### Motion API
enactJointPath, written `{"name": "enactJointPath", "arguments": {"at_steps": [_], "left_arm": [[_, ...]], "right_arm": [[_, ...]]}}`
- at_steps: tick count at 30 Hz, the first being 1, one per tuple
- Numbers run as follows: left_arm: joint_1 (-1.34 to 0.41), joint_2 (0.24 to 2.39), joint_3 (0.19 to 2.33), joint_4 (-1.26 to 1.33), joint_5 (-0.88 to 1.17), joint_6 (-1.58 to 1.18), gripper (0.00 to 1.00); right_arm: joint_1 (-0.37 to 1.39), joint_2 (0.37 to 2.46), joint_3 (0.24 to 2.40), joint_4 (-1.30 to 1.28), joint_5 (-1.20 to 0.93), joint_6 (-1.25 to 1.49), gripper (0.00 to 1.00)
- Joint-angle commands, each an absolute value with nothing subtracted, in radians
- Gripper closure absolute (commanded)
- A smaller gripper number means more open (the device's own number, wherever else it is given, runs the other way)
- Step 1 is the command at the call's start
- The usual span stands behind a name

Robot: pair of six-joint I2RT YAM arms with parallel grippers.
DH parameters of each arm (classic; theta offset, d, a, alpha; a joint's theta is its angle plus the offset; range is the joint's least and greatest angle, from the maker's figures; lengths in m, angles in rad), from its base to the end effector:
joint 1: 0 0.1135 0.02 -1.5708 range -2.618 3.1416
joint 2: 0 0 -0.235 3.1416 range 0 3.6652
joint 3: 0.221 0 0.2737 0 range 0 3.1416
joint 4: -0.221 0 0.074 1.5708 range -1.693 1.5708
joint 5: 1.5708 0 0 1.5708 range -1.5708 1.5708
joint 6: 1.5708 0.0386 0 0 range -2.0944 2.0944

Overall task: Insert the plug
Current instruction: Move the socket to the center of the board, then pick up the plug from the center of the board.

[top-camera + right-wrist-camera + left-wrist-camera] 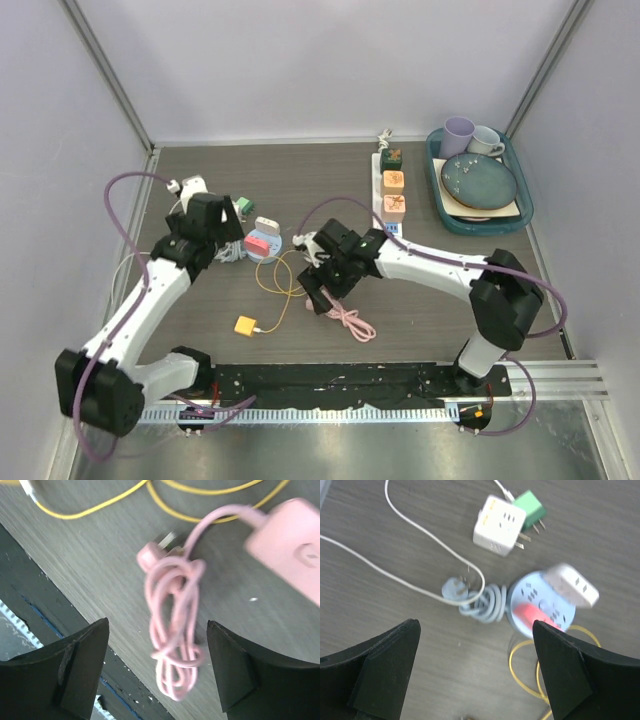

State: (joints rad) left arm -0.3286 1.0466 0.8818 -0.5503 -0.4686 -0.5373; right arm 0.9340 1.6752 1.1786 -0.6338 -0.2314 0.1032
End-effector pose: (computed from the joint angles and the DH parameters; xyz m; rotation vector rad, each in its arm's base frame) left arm 0.2494 -0.0666 0.2612 -0.4638 2.1467 0.0553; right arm 0.2042 0.2910 0.1718 -1.2018 2.5436 0.5959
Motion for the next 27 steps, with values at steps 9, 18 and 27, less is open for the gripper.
{"name": "enactJointPath", "arguments": {"at_steps": [9, 18, 27], "left_arm": [[-0.134, 1.635, 1.36, -0.589, -0.307, -0.41, 0.0], [-0.094, 1.873, 1.528, -0.687, -0.196, -0.368, 0.03], [-0.094, 1.977, 1.597, -0.719, -0.158, -0.351, 0.13]], "right_arm": [[0.707, 1.45, 1.029, -0.456, -0.251, 0.136, 0.16], [0.629, 1.434, 0.956, -0.416, -0.273, 0.132, 0.16], [0.617, 1.459, 0.942, -0.403, -0.27, 0.127, 0.17]]}}
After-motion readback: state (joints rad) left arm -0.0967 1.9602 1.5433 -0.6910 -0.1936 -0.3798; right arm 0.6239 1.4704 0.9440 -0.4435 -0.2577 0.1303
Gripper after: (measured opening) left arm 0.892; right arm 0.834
